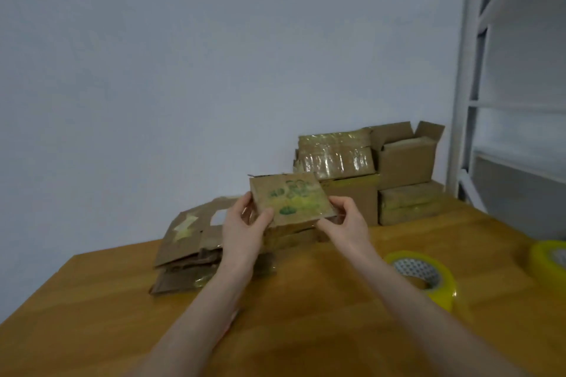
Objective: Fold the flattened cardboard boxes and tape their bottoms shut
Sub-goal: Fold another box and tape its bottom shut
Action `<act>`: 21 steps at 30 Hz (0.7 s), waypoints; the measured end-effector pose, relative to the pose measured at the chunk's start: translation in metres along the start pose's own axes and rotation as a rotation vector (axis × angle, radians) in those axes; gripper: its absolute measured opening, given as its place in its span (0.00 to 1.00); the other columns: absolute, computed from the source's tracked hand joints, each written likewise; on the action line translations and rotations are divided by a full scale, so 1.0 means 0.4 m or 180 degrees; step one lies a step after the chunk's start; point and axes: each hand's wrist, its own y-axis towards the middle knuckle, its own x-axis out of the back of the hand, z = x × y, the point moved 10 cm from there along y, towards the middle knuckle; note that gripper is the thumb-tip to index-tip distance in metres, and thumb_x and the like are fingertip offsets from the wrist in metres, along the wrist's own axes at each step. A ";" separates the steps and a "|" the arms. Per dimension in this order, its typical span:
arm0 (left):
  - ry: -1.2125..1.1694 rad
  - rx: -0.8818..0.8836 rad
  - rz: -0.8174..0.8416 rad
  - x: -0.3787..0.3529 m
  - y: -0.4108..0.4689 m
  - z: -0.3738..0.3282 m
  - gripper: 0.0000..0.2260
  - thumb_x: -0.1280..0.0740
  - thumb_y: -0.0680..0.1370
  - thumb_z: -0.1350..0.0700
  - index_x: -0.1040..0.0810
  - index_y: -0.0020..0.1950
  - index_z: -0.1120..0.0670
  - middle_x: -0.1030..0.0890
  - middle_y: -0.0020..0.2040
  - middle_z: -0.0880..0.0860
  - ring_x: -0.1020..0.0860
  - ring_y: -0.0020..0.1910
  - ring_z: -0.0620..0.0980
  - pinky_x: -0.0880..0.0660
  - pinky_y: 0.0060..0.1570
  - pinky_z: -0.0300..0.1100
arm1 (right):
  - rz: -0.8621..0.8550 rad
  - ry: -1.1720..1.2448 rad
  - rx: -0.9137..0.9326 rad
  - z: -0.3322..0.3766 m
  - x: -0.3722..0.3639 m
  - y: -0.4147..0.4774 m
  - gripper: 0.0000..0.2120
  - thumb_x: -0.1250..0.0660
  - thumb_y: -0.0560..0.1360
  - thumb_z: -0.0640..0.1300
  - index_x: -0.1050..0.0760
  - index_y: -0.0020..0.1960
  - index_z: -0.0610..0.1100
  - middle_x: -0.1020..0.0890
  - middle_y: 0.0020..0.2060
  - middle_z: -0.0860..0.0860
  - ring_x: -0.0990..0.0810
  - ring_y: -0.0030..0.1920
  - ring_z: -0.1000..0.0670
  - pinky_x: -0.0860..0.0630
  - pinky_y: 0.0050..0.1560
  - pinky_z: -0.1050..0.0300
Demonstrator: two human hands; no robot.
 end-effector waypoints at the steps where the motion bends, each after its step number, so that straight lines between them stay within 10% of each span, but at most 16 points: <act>1: -0.0012 0.0005 0.0145 -0.059 0.011 0.018 0.26 0.31 0.75 0.64 0.34 0.72 0.54 0.27 0.66 0.48 0.28 0.63 0.45 0.27 0.63 0.46 | -0.0096 -0.0045 -0.0092 -0.037 0.040 0.014 0.21 0.29 0.71 0.41 0.33 0.60 0.48 0.25 0.55 0.52 0.26 0.53 0.54 0.26 0.51 0.59; 4: 0.0242 -0.0020 0.0397 -0.206 0.036 0.089 0.28 0.31 0.73 0.68 0.33 0.70 0.55 0.27 0.66 0.48 0.29 0.65 0.42 0.30 0.65 0.43 | -0.0134 -0.0544 -0.0450 -0.144 0.117 0.056 0.22 0.32 0.74 0.43 0.34 0.65 0.43 0.26 0.59 0.49 0.27 0.52 0.53 0.29 0.44 0.64; 8: 0.0900 0.0211 0.0753 -0.348 0.033 0.241 0.25 0.30 0.74 0.63 0.32 0.68 0.52 0.27 0.67 0.50 0.29 0.63 0.44 0.28 0.62 0.41 | 0.0337 -0.2263 -0.0804 -0.247 0.120 0.090 0.27 0.38 0.77 0.52 0.39 0.71 0.43 0.35 0.69 0.44 0.34 0.66 0.42 0.32 0.65 0.48; 13: 0.0630 0.0582 0.1065 -0.443 0.054 0.312 0.25 0.40 0.79 0.67 0.41 0.75 0.58 0.30 0.69 0.52 0.30 0.67 0.49 0.32 0.61 0.35 | 0.0458 -0.2277 -0.0364 -0.231 0.052 0.109 0.17 0.39 0.77 0.43 0.31 0.65 0.48 0.32 0.62 0.47 0.29 0.60 0.45 0.29 0.61 0.51; 21: 0.0900 0.0639 0.1667 -0.546 0.111 0.328 0.23 0.42 0.79 0.68 0.39 0.74 0.58 0.29 0.69 0.55 0.28 0.66 0.59 0.33 0.65 0.55 | 0.0437 -0.2384 -0.0616 -0.279 0.073 0.146 0.23 0.41 0.77 0.40 0.39 0.71 0.45 0.35 0.67 0.44 0.32 0.64 0.43 0.31 0.62 0.50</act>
